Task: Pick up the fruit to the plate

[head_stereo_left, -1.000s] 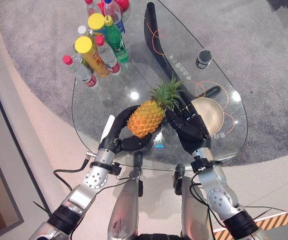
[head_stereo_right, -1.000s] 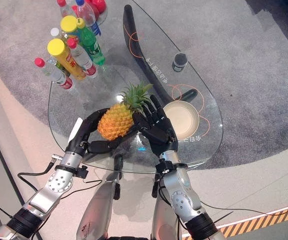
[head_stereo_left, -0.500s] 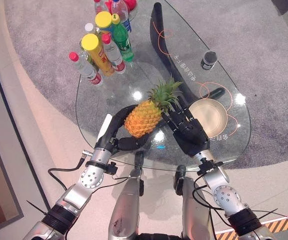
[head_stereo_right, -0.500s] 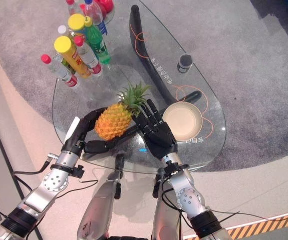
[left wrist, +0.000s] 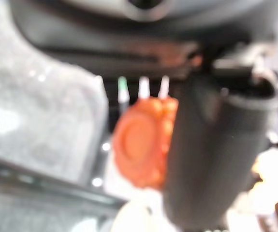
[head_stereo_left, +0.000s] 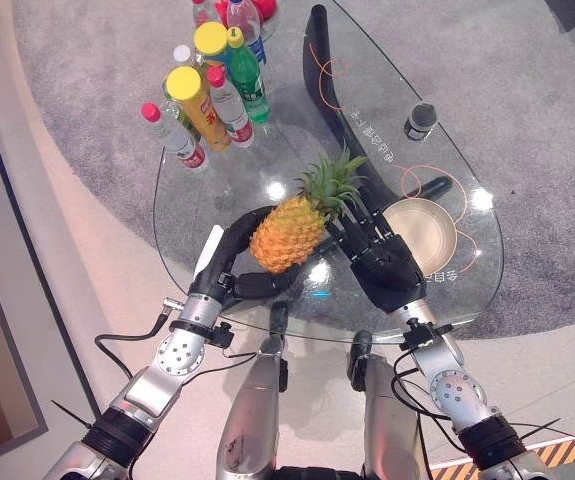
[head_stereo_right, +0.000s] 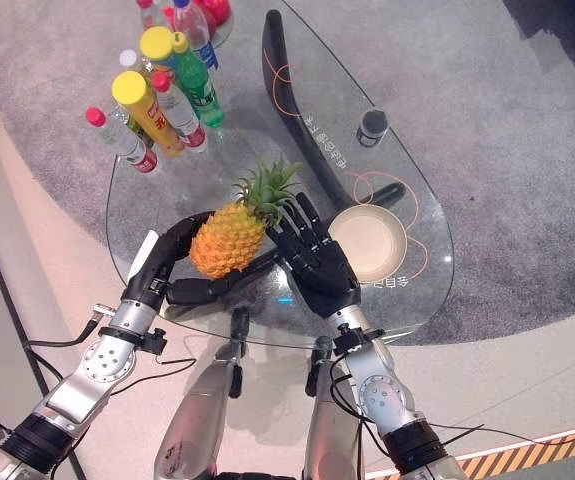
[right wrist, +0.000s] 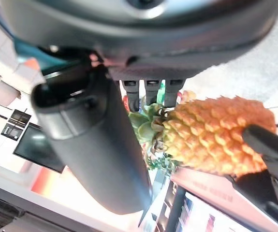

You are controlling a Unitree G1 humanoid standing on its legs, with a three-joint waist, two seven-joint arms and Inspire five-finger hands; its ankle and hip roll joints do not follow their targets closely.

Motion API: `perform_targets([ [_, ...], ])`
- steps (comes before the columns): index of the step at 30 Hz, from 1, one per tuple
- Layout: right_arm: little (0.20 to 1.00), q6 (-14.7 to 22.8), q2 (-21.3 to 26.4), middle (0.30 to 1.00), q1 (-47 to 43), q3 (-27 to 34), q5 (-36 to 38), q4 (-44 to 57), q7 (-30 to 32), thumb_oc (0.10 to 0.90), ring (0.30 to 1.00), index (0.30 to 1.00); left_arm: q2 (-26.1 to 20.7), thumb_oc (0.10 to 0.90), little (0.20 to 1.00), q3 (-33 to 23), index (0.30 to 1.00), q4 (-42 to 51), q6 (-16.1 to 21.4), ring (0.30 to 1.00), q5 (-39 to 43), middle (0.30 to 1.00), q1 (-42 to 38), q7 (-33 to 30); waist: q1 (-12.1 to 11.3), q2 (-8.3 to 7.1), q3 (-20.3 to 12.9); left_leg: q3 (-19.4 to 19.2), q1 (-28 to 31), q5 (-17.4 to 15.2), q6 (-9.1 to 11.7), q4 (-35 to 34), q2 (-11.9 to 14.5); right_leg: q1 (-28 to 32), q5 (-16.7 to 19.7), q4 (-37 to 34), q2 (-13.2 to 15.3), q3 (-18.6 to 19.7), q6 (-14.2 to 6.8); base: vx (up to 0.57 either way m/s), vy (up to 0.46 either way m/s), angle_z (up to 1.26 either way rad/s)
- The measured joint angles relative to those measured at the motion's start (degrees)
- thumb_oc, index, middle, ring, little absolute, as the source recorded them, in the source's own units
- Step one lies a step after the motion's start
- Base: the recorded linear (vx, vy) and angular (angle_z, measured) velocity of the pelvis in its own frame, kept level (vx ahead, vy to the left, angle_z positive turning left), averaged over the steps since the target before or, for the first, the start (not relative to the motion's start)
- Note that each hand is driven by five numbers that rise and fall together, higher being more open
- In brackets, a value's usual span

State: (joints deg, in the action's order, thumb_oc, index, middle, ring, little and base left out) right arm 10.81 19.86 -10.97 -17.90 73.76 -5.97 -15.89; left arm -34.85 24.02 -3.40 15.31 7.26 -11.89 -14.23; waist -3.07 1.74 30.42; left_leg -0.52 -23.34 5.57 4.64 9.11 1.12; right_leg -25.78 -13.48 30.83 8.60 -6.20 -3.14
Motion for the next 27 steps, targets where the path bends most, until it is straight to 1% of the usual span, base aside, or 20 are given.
perform_targets([
  [1,0.900,1.0,-0.5,0.900,-0.2,-0.2,-1.3,0.0,2.3,0.800,0.900,0.900,0.0,0.100,0.200,0.3,0.300,-0.1,-0.3,0.300,-0.3,0.300,-0.1,0.0,0.2,0.00,0.0,-0.1,0.0,0.0,0.0,0.0,0.0,-0.1,0.0,0.0,0.0,0.1,0.0,0.01,0.029,-0.03],
  [2,0.900,1.4,-0.8,0.900,-0.3,-0.2,-2.1,0.0,3.5,0.800,0.900,0.900,0.1,0.100,0.200,0.4,0.300,-0.1,-0.4,0.300,-0.3,0.300,-0.2,0.0,0.2,0.00,0.0,-0.1,0.0,0.0,0.0,0.0,0.0,-0.1,0.0,0.0,0.0,0.1,0.0,0.01,0.021,-0.05],
  [5,0.900,3.4,-1.6,0.900,-0.6,-0.3,-6.5,-0.1,10.9,0.800,0.900,0.900,0.1,0.100,0.200,1.3,0.300,-0.1,-0.9,0.300,-0.6,0.300,-1.1,-0.1,0.2,0.00,0.0,-0.1,0.0,0.0,0.0,-0.1,0.0,-0.2,0.0,0.0,0.0,0.1,0.0,0.00,0.000,0.00],
  [7,0.900,4.2,-1.7,0.900,-0.9,-0.2,-9.1,-0.2,14.6,0.800,0.900,0.900,0.1,0.100,0.200,2.0,0.300,-0.1,-1.0,0.300,-1.3,0.300,-1.5,-0.3,0.2,0.00,0.0,-0.1,0.0,0.0,0.0,-0.1,0.0,-0.2,0.0,0.0,0.0,0.1,0.0,0.00,0.000,0.00],
  [10,0.900,4.9,-1.6,0.900,-1.6,-0.2,-12.2,-0.2,18.3,0.800,0.900,0.900,0.1,0.100,0.200,2.2,0.300,-0.1,-1.0,0.300,-1.4,0.300,-1.6,-0.2,0.2,0.00,0.0,-0.1,0.0,0.0,0.0,-0.1,0.0,-0.2,0.0,0.0,0.0,0.1,0.0,0.00,0.000,0.00],
  [15,0.900,4.9,-1.9,0.900,-1.9,-0.3,-14.1,-0.2,20.1,0.800,0.900,0.900,0.1,0.100,0.200,2.2,0.300,-0.1,-1.0,0.300,-1.6,0.300,-1.6,-0.3,0.1,0.00,0.0,-0.1,0.0,0.0,0.0,-0.1,-0.1,-0.2,0.0,0.0,0.0,0.1,0.0,0.00,0.000,0.00],
  [20,0.900,4.8,-1.9,0.900,-1.9,-0.3,-14.1,-0.2,20.4,0.800,0.900,0.900,0.1,0.100,0.200,2.2,0.300,-0.1,-1.0,0.300,-1.9,0.300,-1.6,-0.2,0.1,0.00,0.0,-0.1,0.0,0.0,0.0,-0.1,-0.1,-0.2,0.0,0.0,0.0,0.1,0.0,0.00,0.000,0.00],
  [27,0.900,4.0,-1.8,0.900,-1.9,-0.2,-11.2,-0.2,16.9,0.800,0.900,0.900,0.1,0.100,0.200,1.9,0.300,-0.1,-1.0,0.300,-1.9,0.300,-1.6,0.0,0.1,0.00,0.0,-0.1,-0.6,0.0,0.0,-0.1,0.0,-0.7,0.0,0.0,0.0,0.1,0.0,0.00,0.000,0.00],
])
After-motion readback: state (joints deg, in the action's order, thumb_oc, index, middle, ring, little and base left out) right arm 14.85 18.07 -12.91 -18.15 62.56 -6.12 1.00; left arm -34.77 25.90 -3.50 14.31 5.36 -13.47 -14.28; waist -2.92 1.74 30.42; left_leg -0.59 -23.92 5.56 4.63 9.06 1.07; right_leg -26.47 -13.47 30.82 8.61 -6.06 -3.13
